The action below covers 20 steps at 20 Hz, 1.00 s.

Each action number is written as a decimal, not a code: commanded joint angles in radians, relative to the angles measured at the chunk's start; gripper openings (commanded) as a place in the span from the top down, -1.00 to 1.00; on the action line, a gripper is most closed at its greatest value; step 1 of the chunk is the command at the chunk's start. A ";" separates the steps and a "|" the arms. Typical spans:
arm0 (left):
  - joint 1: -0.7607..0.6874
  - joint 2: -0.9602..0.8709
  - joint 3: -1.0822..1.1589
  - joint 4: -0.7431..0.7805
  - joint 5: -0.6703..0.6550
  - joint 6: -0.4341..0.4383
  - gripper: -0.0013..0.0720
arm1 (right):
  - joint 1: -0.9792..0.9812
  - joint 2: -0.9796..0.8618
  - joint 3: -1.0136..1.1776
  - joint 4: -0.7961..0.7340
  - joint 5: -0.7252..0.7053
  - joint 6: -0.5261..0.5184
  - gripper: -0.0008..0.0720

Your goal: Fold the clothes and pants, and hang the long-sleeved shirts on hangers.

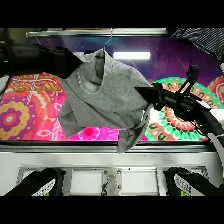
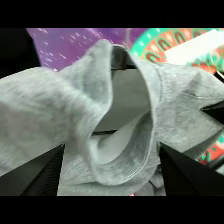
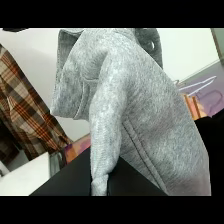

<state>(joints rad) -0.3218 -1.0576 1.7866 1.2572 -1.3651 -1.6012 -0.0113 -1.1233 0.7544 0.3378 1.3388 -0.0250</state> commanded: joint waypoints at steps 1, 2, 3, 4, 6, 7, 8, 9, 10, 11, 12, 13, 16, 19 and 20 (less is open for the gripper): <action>0.092 0.081 0.002 0.001 0.003 -0.039 -0.57 | -0.002 0.013 0.025 0.032 -0.019 0.030 0.93; 0.117 0.096 0.002 0.000 0.000 -0.038 0.26 | -0.007 0.027 0.046 0.029 -0.048 0.034 0.93; 0.133 0.106 0.000 0.000 -0.004 -0.035 0.93 | -0.014 0.043 0.069 0.025 -0.078 0.034 0.94; 0.141 0.118 -0.017 0.000 0.003 -0.034 0.92 | -0.029 0.065 0.097 0.023 -0.118 0.045 0.93; 0.145 0.148 -0.097 0.000 0.025 -0.034 0.92 | -0.088 0.113 0.147 0.022 -0.195 0.060 0.94; 0.145 0.161 -0.144 0.000 0.038 -0.034 0.92 | -0.127 0.138 0.169 0.019 -0.231 0.060 0.94; 0.145 0.174 -0.196 -0.001 0.057 -0.034 0.92 | -0.178 0.166 0.192 0.003 -0.275 0.076 0.94; 0.145 0.187 -0.246 -0.001 0.079 -0.034 0.92 | -0.235 0.195 0.216 -0.031 -0.325 0.105 0.94; 0.145 0.196 -0.291 -0.002 0.103 -0.034 0.92 | -0.290 0.220 0.235 -0.075 -0.370 0.137 0.94; 0.145 0.205 -0.336 -0.003 0.132 -0.035 0.92 | -0.354 0.246 0.255 -0.127 -0.414 0.168 0.94; 0.145 0.210 -0.375 -0.003 0.159 -0.035 0.92 | -0.412 0.269 0.272 -0.171 -0.442 0.197 0.94; 0.143 0.211 -0.408 -0.003 0.186 -0.034 0.92 | -0.476 0.291 0.290 -0.208 -0.464 0.224 0.94; 0.143 0.206 -0.470 -0.004 0.251 -0.034 0.92 | -0.657 0.343 0.335 -0.298 -0.533 0.305 0.94; 0.143 0.172 -0.474 -0.008 0.276 -0.034 0.92 | -0.799 0.368 0.372 -0.346 -0.547 0.332 0.94; 0.143 0.158 -0.474 -0.028 0.277 -0.031 0.92 | -0.838 0.377 0.378 -0.346 -0.558 0.332 0.94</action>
<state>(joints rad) -0.1799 -0.8757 1.3323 1.2514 -1.1240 -1.6348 -0.7181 -0.7784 1.1000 0.0509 0.8288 0.2649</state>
